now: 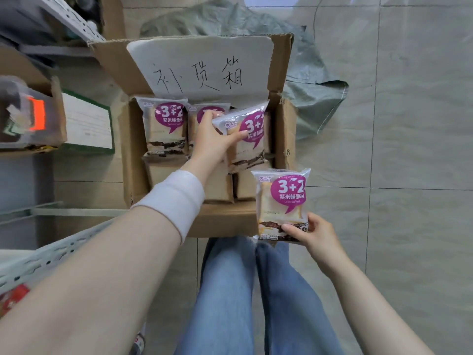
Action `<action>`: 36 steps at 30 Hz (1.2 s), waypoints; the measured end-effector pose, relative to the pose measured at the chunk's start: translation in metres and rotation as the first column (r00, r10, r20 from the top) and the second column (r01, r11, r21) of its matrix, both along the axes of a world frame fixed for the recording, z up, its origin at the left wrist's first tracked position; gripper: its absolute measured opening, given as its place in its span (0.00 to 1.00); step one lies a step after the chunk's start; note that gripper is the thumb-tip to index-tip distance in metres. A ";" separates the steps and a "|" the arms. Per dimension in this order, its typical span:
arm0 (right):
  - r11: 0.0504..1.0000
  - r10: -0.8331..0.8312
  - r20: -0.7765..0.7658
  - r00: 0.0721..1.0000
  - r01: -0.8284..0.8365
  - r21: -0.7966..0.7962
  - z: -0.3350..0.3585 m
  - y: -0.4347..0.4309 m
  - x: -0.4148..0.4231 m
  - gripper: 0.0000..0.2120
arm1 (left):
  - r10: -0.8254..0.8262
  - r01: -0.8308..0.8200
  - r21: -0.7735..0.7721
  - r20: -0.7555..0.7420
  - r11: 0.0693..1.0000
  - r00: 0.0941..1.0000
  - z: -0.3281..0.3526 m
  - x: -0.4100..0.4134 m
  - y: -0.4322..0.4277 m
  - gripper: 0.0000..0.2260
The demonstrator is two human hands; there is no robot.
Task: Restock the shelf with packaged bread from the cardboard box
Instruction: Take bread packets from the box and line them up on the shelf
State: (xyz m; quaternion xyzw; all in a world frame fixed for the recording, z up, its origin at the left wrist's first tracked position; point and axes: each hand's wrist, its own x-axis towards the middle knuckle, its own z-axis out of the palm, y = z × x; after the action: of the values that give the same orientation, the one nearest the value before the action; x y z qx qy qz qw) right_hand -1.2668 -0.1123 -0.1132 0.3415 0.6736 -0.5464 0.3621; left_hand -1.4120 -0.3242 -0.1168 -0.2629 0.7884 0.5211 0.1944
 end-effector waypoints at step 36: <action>0.216 0.622 -0.755 0.210 -0.972 -0.092 0.405 -0.430 0.243 0.08 | 0.688 -0.911 0.244 -0.724 0.332 0.057 0.496 0.621 -0.328 0.07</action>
State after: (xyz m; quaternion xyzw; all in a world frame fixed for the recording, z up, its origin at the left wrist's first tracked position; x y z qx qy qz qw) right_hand -1.0239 -0.5421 0.2920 -0.3959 0.6221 -0.4928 0.4620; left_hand -0.7913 -0.6524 0.3791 -0.4500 0.5655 0.4737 -0.5033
